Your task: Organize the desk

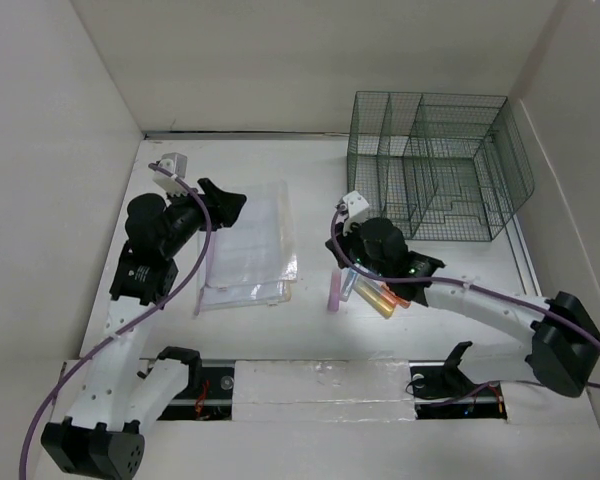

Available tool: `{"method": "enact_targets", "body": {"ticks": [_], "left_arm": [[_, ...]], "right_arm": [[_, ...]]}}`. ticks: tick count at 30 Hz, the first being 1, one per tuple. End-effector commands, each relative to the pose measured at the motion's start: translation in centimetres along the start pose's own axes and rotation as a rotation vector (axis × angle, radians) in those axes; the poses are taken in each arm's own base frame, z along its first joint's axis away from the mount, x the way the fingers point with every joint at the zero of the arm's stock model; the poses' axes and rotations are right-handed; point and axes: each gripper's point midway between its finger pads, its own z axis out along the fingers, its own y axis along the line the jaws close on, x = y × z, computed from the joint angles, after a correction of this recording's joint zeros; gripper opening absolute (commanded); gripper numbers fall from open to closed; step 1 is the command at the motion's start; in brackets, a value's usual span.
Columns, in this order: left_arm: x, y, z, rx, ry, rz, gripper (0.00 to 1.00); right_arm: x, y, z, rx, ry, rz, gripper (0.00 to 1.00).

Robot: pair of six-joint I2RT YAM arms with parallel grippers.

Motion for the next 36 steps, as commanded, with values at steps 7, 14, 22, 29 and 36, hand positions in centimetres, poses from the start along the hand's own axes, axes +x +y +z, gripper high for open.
{"method": "enact_targets", "body": {"ticks": [7, 14, 22, 29, 36], "left_arm": [[2.1, 5.2, 2.3, -0.234, 0.012, -0.159, 0.37], [5.5, 7.8, 4.5, -0.270, 0.017, -0.265, 0.34], [12.0, 10.9, 5.0, -0.317, 0.128, -0.304, 0.32], [13.2, 10.4, 6.8, -0.315, 0.124, -0.253, 0.32], [15.1, 9.6, 10.2, -0.401, 0.163, -0.155, 0.34]], "right_arm": [[-1.0, -1.9, 7.8, 0.061, 0.010, 0.133, 0.30], [1.8, -0.1, 12.3, -0.041, 0.092, 0.191, 0.50], [5.9, 1.9, 14.7, -0.088, 0.127, 0.275, 0.50], [8.3, 1.9, 14.3, -0.028, 0.120, 0.369, 0.47], [10.3, 1.5, 13.6, -0.002, 0.129, 0.381, 0.48]]}}
